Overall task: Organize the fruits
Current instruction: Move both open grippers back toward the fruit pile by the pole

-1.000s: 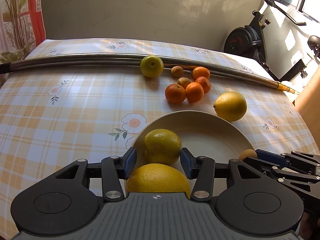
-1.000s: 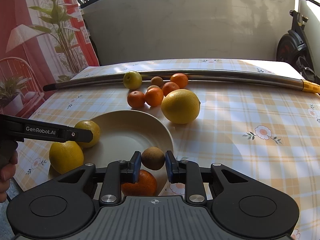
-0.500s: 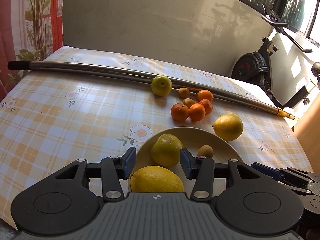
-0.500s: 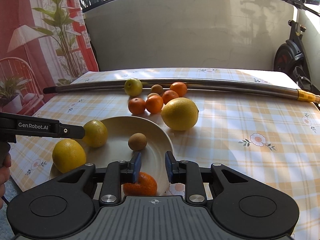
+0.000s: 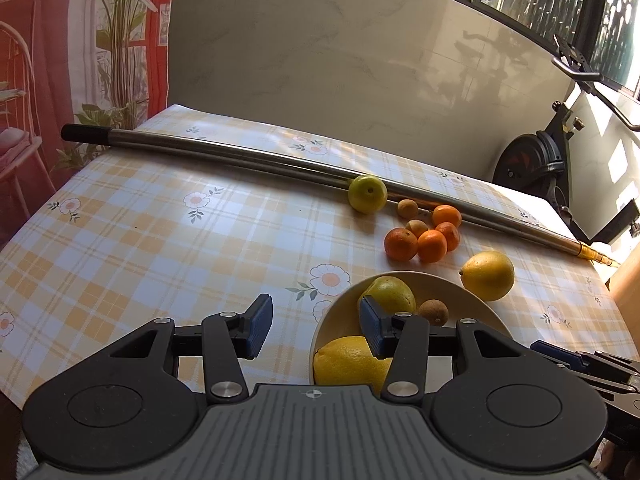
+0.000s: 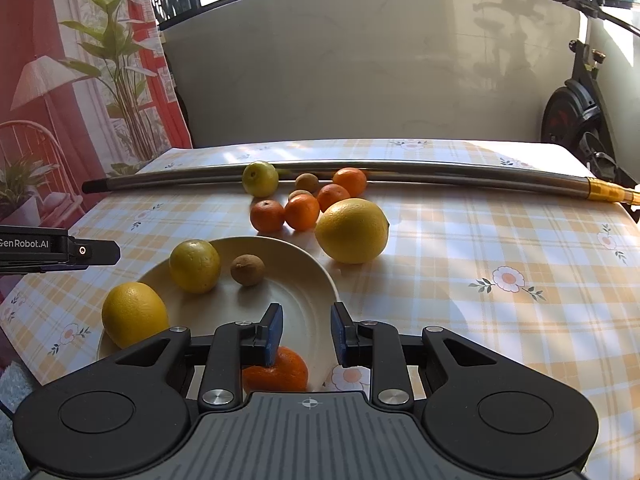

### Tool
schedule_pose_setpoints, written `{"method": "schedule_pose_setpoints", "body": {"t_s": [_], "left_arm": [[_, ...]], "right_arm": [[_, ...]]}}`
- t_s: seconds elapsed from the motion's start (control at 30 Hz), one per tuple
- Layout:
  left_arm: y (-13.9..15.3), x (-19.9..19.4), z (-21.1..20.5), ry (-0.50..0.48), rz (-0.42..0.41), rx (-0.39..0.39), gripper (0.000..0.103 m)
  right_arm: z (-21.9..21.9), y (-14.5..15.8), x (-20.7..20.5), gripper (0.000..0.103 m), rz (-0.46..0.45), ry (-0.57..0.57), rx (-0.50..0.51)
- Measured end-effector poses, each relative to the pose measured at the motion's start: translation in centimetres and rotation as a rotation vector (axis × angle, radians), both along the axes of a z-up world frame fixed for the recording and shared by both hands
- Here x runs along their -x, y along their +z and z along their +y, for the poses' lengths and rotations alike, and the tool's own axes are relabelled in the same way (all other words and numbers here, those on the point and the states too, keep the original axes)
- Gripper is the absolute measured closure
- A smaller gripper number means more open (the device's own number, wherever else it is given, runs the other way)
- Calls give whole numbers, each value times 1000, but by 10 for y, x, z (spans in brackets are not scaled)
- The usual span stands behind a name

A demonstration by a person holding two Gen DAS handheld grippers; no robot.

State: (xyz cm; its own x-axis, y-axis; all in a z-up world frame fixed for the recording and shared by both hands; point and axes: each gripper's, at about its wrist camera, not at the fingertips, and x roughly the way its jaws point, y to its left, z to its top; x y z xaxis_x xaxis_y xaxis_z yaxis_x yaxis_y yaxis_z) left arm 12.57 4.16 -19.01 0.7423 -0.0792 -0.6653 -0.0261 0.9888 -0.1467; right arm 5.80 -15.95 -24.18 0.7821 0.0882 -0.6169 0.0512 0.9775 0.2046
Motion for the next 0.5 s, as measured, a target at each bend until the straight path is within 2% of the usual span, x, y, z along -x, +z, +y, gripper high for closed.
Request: {"method": "schedule_pose_setpoints", "body": {"t_s": [0.2, 0.5], "left_arm": [[-3, 7, -3, -2, -6, -30, 52], [-5, 9, -5, -3, 1, -34, 52]], "right_arm": [[-1, -1, 0, 79, 1, -4, -5], [-1, -2, 1, 79, 0, -7, -8]]}}
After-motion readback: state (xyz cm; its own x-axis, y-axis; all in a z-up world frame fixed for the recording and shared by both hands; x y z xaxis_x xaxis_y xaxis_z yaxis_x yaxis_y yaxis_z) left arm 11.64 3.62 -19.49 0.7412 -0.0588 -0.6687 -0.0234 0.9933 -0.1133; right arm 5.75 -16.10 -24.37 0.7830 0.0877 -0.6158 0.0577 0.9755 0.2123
